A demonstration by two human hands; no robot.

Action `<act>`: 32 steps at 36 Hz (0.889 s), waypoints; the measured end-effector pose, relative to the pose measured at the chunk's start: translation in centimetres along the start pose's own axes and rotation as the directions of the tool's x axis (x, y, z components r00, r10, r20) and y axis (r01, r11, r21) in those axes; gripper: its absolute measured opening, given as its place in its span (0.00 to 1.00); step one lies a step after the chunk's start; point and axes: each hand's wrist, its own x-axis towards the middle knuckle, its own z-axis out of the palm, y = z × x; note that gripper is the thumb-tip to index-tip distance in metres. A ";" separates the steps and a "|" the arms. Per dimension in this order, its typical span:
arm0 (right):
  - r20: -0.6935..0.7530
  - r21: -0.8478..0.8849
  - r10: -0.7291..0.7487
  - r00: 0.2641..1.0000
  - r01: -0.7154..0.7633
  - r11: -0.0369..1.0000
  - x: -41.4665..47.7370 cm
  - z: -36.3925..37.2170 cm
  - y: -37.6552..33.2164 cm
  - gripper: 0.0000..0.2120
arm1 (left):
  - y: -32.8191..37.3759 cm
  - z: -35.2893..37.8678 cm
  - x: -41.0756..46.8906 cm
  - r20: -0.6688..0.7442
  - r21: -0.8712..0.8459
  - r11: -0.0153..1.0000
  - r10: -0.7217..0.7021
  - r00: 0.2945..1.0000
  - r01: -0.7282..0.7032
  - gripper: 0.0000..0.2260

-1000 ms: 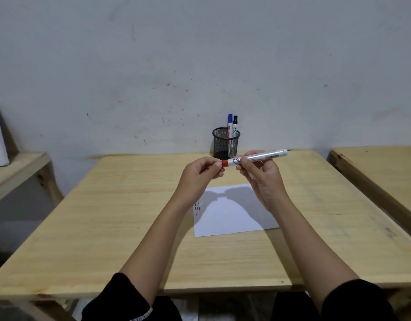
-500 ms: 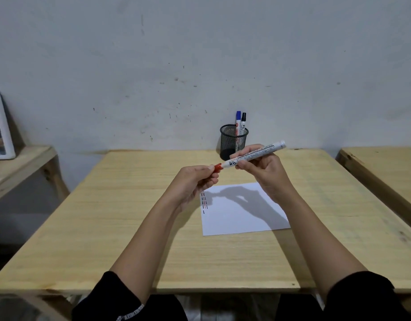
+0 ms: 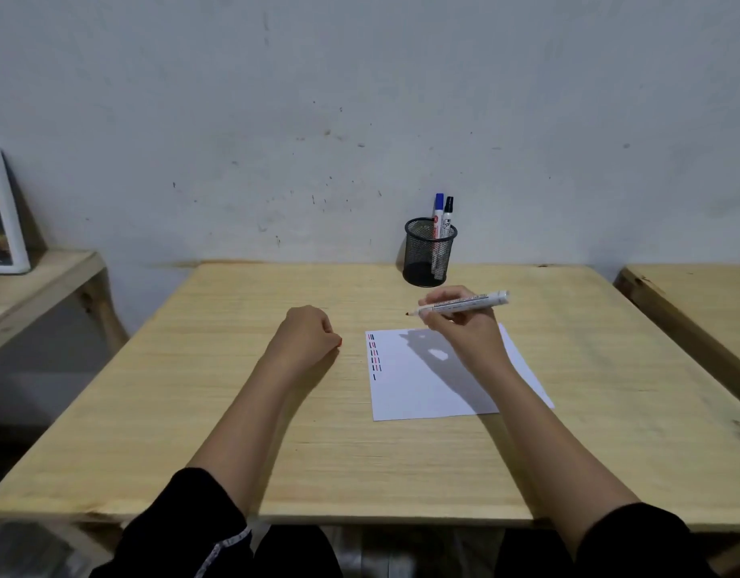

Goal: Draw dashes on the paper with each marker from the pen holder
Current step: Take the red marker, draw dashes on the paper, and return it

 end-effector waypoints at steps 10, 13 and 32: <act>-0.067 0.035 0.173 0.983 -0.171 0.985 -1.7 2.3 0.1 0.05 | 2.4 1.1 0.5 0.112 0.236 0.969 0.052 0.992 -0.077 0.09; -0.090 0.108 0.214 0.973 -0.204 0.973 -2.3 2.5 0.1 0.06 | 2.3 1.4 -0.2 0.080 0.231 0.971 0.050 0.996 -0.067 0.11; -0.054 -0.075 0.228 0.972 -0.232 0.970 -3.8 5.7 0.5 0.09 | -1.5 4.4 -9.1 0.233 0.281 0.893 0.292 0.928 -0.352 0.38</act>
